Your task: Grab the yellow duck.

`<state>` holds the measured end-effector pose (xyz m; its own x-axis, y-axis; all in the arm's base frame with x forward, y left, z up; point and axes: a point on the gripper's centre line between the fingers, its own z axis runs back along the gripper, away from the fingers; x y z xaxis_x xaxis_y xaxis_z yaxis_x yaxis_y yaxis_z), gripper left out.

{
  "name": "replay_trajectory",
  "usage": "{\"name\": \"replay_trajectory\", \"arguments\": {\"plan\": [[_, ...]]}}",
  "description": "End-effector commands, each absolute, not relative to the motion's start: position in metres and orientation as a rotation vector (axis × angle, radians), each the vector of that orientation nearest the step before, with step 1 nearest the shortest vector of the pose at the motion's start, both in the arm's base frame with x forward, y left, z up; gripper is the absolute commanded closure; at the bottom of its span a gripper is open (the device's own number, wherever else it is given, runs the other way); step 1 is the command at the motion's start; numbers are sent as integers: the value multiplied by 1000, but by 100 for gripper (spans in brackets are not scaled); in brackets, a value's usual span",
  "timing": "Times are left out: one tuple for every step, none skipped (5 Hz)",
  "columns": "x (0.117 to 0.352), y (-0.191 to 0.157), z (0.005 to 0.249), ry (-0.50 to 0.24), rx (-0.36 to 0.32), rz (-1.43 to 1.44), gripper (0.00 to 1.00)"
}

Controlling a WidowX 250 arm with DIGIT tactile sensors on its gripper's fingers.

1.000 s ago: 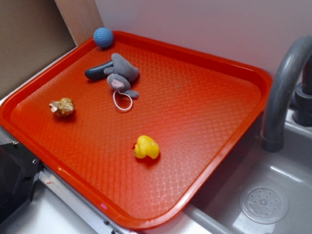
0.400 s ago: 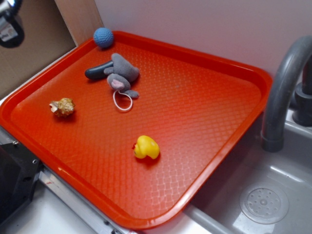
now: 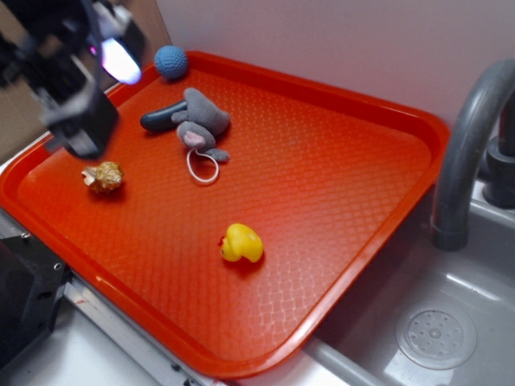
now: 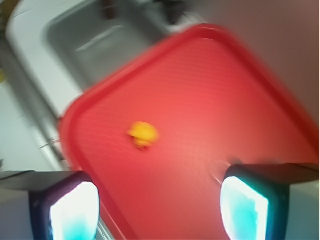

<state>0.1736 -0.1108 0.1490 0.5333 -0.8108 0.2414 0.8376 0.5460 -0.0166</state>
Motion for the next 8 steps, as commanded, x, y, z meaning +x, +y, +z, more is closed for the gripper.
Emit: {"name": "replay_trajectory", "arguments": {"plan": [[174,-136,105,-111,-170,-1230,0],[176,-140,84,-62,-178,-1239,0],[179,-145,58,-10,-170,-1246,0],[182,-151,43,34,-164,-1272,0],[185,-150,30,72,-157,-1280,0],[183,-154,23,100,-144,-1283,12],[180,-153,26,95,-133,-1291,100],[176,-151,27,99,-107,-1285,100]]}}
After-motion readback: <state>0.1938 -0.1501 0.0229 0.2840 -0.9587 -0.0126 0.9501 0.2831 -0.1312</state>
